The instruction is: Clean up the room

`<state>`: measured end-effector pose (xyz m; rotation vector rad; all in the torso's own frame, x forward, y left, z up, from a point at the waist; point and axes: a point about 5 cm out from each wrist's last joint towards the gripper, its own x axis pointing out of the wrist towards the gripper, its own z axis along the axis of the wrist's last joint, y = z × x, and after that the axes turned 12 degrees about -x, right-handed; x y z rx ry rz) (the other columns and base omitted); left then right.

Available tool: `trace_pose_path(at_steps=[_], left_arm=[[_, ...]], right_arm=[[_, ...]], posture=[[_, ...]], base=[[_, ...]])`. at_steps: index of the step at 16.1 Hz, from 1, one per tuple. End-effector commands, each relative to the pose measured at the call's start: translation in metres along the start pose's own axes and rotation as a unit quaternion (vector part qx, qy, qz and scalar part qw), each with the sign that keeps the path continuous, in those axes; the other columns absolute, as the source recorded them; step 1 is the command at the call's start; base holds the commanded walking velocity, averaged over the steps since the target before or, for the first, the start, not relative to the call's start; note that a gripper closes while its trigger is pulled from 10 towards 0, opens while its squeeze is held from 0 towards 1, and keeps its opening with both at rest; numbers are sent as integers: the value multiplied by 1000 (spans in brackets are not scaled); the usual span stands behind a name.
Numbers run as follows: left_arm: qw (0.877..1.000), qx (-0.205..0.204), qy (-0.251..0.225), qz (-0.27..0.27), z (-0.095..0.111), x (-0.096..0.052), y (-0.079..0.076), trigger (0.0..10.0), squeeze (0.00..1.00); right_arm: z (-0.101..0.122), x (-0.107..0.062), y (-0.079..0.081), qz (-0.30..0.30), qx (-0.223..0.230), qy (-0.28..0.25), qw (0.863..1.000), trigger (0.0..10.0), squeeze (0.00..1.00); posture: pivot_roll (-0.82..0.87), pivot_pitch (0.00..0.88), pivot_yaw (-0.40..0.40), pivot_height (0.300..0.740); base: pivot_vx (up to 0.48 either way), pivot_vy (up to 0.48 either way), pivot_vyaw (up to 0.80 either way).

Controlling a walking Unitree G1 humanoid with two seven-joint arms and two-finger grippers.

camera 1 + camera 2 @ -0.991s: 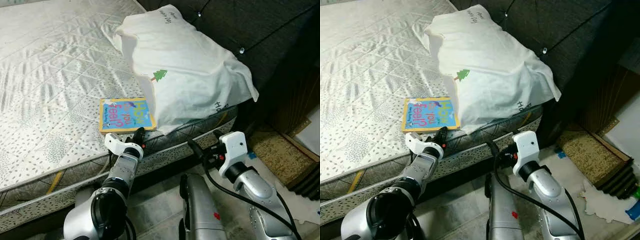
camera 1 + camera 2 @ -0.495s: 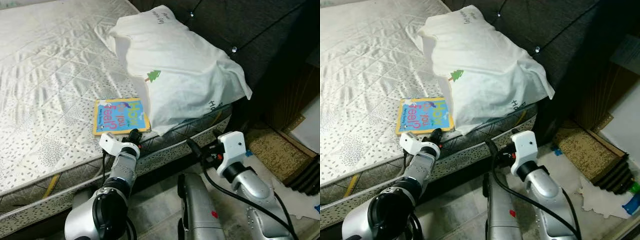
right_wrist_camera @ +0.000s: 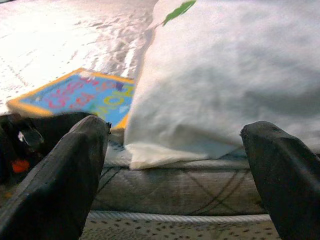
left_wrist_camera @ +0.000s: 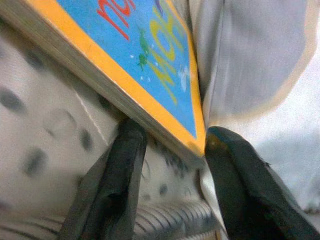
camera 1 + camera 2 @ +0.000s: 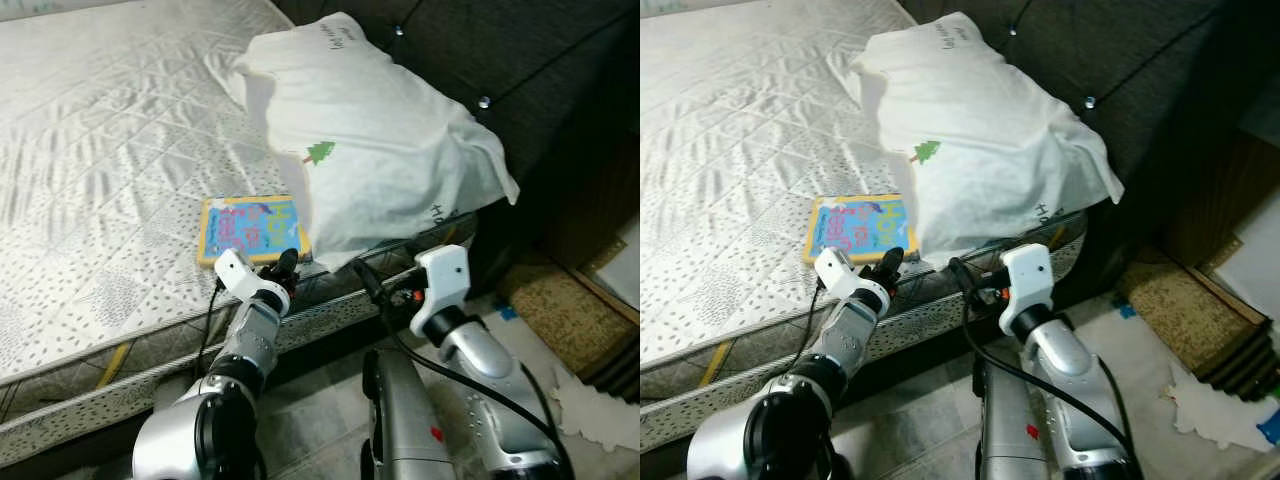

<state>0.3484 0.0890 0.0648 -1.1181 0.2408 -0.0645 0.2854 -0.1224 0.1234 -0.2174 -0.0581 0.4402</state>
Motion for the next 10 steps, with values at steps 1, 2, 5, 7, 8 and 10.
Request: trace_pose_path(at_steps=[1,2,5,7,8,10], left_arm=[[1000,11,-6,-24,-7,-3,-2,10000,1000],[998,33,-20,-48,-1,-6,-2,10000,1000],[992,67,-54,-87,13,-18,0,10000,1000],[990,78,-62,-97,15,-29,1,10000,1000],[988,85,-64,-114,14,-35,-4,10000,1000],[981,109,-39,-153,9,-45,-14,10000,1000]], right_arm=[[-3,2,2,0,3,4,1000,10000,0],[-4,4,3,0,5,4,1000,10000,0],[-8,10,5,2,9,5,1000,10000,0],[-10,14,6,4,10,5,1000,10000,0],[-10,17,6,4,11,3,1000,10000,0],[-12,19,4,1,12,5,1000,10000,0]], posture=[[-193,60,16,486],[-167,52,13,486],[-126,41,7,486],[-110,37,5,486],[-107,36,5,486],[-90,35,7,486]], base=[[0,0,0],[0,0,0],[0,0,0],[0,0,0],[0,0,0],[0,0,0]])
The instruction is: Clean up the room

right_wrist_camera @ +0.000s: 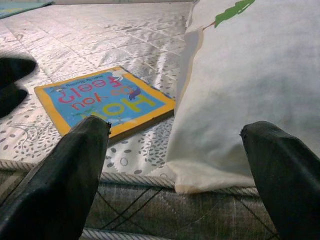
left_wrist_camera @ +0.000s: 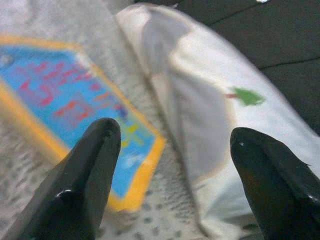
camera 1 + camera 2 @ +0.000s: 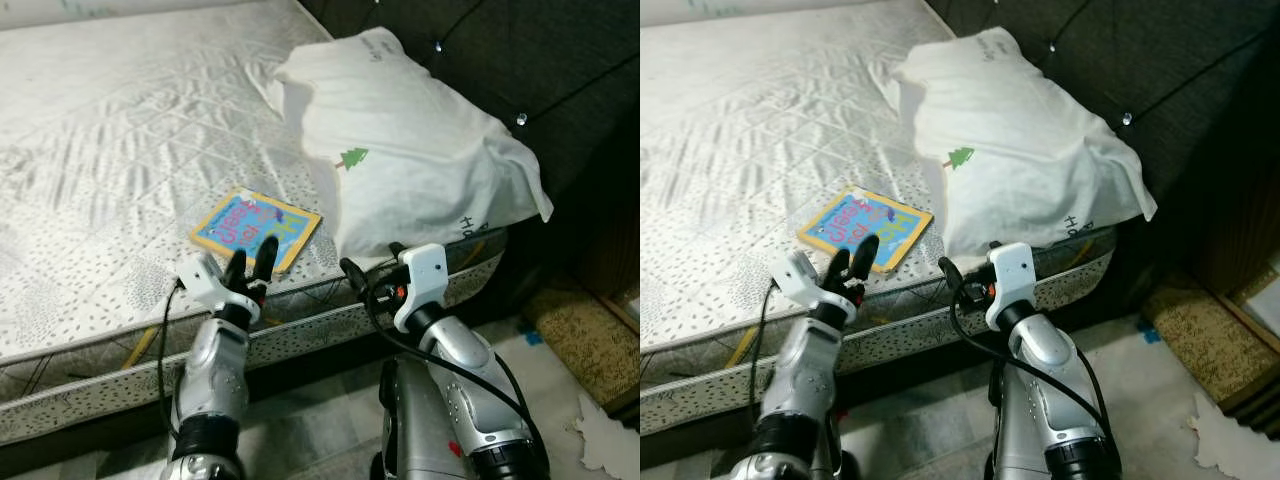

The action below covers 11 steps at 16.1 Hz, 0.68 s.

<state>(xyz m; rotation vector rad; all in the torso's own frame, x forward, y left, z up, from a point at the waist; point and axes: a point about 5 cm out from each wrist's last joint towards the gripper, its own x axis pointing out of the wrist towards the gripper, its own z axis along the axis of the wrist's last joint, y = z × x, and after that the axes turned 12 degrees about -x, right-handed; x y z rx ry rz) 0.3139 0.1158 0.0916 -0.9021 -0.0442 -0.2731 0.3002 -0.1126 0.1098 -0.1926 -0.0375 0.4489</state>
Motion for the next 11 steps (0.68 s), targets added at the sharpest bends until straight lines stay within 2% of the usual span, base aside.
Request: trace_pose_path(at_steps=[1,4,5,6,7,8,9,10,11], left_arm=[[999,-4,40,-16,-16,-9,-11,10000,1000],[1000,15,13,22,3,-12,-2,10000,1000],[999,25,-7,42,23,-14,4,10000,1000],[995,60,-40,68,43,-18,11,10000,1000],[990,86,-65,92,58,-23,16,10000,1000],[988,95,-73,101,62,-25,18,10000,1000],[977,129,-98,139,77,-35,31,10000,1000],[968,146,-99,178,86,-45,48,10000,1000],[965,143,-91,199,89,-49,58,10000,1000]], right_arm=[[-1,2,-2,-7,-1,-1,1000,10000,0],[-2,3,-1,-10,1,-3,1000,10000,0],[-3,2,-2,-14,4,-4,1000,10000,0],[-6,1,-3,-15,5,1,1000,10000,0],[-8,0,-4,-16,9,4,1000,10000,0],[-8,0,-4,-16,10,5,1000,10000,0],[-10,-1,-3,-15,11,8,1000,10000,0],[-12,-1,-2,-14,21,12,1000,10000,0],[-13,-2,0,-12,34,15,999,10000,0]], posture=[[-88,34,11,486],[-90,34,15,486],[-90,36,18,486],[-90,36,18,486],[-85,38,17,486],[-85,38,17,486],[-85,38,17,486],[-77,38,11,486],[-77,38,11,486]], base=[[0,0,0],[0,0,0],[0,0,0],[0,0,0],[0,0,0],[0,0,0],[0,0,0],[0,0,0],[0,0,0]])
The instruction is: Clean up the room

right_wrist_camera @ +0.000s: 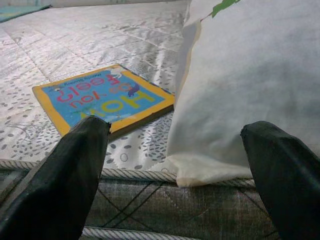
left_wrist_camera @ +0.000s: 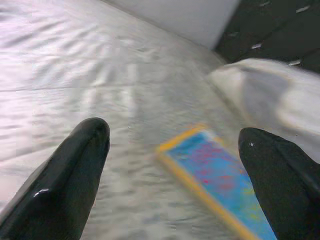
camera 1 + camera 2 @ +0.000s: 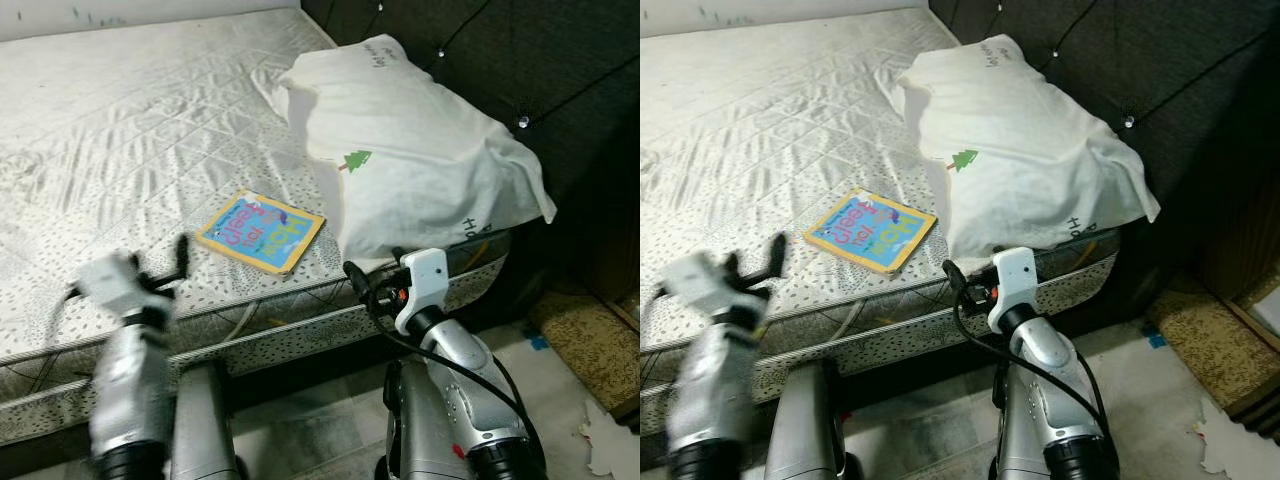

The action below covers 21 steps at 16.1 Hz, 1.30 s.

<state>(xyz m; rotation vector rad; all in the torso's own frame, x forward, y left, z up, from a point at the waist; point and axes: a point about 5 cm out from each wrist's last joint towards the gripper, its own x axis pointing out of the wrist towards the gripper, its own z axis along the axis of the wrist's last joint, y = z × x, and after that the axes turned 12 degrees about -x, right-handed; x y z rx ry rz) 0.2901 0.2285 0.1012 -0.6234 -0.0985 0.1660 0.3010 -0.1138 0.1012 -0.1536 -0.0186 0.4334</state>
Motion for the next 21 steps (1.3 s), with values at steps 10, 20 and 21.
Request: trace_pose_path(at_steps=[10,20,21], left_arm=[[987,94,114,-57,-21,-40,-10,10000,0],[976,25,216,17,-54,6,2,10000,0],[972,22,234,6,-60,11,-3,10000,0]], right_arm=[[-6,-11,5,-7,55,33,998,10000,0],[3,-10,-6,-56,52,30,997,10000,0],[5,-12,-6,-58,51,29,997,10000,0]], posture=[[-61,64,-8,486],[-116,79,-20,486],[-139,81,-13,486]], base=[[0,0,240],[0,0,0],[0,0,0]])
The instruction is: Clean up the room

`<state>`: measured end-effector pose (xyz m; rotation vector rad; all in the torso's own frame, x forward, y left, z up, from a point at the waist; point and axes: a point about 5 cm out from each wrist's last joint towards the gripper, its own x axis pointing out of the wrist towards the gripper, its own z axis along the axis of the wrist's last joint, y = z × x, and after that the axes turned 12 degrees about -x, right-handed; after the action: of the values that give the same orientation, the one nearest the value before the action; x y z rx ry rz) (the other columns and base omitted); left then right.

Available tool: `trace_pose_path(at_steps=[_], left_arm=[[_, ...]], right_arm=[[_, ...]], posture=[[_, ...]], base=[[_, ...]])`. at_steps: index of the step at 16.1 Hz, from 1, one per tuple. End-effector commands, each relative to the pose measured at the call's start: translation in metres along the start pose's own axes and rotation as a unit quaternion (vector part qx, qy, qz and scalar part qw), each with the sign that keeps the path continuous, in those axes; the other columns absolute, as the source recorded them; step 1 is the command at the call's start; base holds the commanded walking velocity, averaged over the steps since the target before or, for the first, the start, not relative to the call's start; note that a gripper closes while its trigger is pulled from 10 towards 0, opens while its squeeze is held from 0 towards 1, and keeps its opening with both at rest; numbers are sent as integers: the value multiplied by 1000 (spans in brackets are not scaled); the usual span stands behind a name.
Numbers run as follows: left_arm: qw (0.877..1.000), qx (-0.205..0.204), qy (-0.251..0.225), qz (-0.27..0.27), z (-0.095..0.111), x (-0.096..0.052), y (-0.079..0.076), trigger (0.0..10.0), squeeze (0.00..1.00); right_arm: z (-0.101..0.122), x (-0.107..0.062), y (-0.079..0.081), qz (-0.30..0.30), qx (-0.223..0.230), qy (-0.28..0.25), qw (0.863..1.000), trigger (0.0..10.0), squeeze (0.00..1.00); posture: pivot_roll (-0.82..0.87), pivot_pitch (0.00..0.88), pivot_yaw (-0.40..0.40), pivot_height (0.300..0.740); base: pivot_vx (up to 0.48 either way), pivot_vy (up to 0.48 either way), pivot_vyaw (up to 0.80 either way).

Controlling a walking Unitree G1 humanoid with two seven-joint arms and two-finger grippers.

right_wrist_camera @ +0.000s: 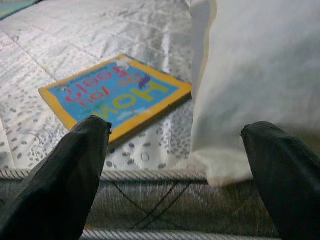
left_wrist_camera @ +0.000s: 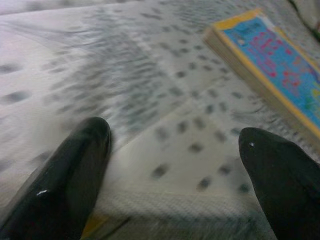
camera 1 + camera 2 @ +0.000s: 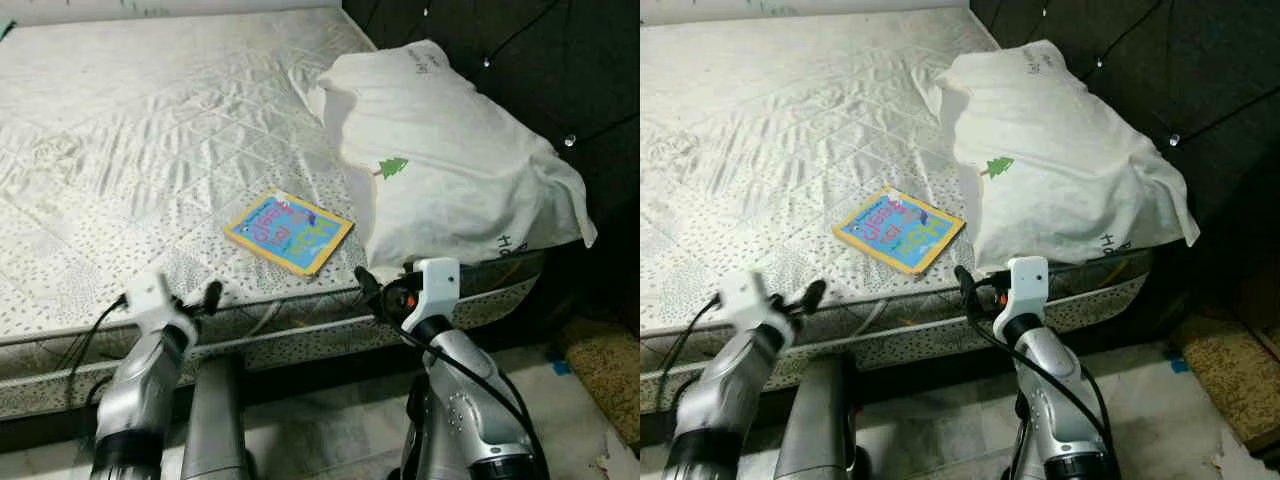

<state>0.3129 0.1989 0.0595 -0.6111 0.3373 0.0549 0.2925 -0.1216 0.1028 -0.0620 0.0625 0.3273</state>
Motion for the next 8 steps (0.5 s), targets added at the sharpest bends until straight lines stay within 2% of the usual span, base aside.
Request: trace_pose_path(at_steps=[1,4,8], left_arm=[[1000,6,23,-2,-7,8,-4,10000,0],[1000,0,24,10,4,26,-13,10000,0],[998,-3,58,24,2,35,-17,10000,0]], right_arm=[[4,-4,-5,-12,-6,-2,1000,10000,0],[3,-14,-16,-32,-11,5,999,10000,0],[7,-17,-14,-25,-12,5,1000,10000,0]], posture=[[-152,83,-9,486],[-189,89,3,486],[-214,98,9,486]], base=[[0,0,0],[0,0,0],[0,0,0]])
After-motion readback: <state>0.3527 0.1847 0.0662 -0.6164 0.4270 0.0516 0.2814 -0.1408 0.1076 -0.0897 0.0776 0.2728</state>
